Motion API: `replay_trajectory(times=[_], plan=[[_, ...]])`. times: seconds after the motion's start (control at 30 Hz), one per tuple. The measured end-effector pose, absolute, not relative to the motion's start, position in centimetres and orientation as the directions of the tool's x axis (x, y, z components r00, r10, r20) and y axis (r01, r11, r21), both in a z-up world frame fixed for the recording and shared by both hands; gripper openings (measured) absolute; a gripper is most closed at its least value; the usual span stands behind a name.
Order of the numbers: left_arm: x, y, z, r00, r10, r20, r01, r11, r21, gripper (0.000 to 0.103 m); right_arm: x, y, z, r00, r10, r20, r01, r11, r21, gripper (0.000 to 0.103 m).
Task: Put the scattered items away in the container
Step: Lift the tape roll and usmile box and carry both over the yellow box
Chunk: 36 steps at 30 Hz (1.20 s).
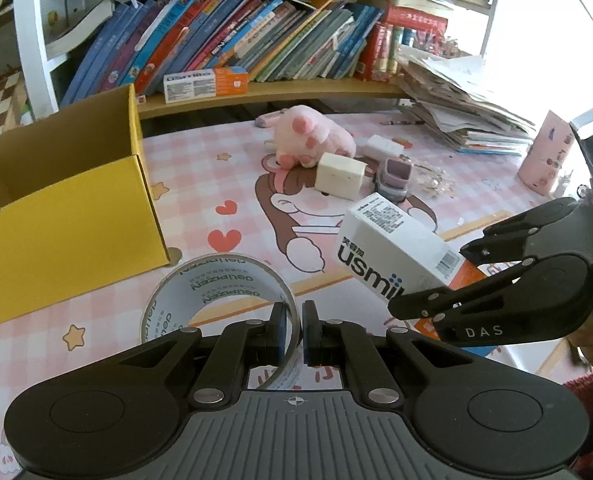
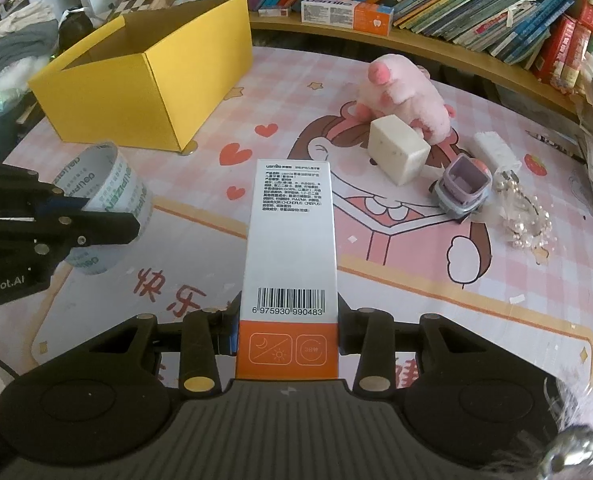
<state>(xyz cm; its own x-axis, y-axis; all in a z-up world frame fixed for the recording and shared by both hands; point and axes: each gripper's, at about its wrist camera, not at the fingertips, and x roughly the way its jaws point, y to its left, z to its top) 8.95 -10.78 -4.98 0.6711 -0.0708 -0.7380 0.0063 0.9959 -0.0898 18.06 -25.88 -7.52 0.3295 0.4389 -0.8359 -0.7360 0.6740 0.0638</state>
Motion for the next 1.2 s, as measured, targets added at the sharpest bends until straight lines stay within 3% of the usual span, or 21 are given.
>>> replay_trajectory(times=[1.2], plan=[[3.4, -1.5, -2.4, 0.723, -0.218, -0.656, 0.182, 0.975, -0.123, 0.007, 10.5, -17.7, -4.8, 0.449, 0.369, -0.814, -0.640, 0.769, -0.005, 0.038]])
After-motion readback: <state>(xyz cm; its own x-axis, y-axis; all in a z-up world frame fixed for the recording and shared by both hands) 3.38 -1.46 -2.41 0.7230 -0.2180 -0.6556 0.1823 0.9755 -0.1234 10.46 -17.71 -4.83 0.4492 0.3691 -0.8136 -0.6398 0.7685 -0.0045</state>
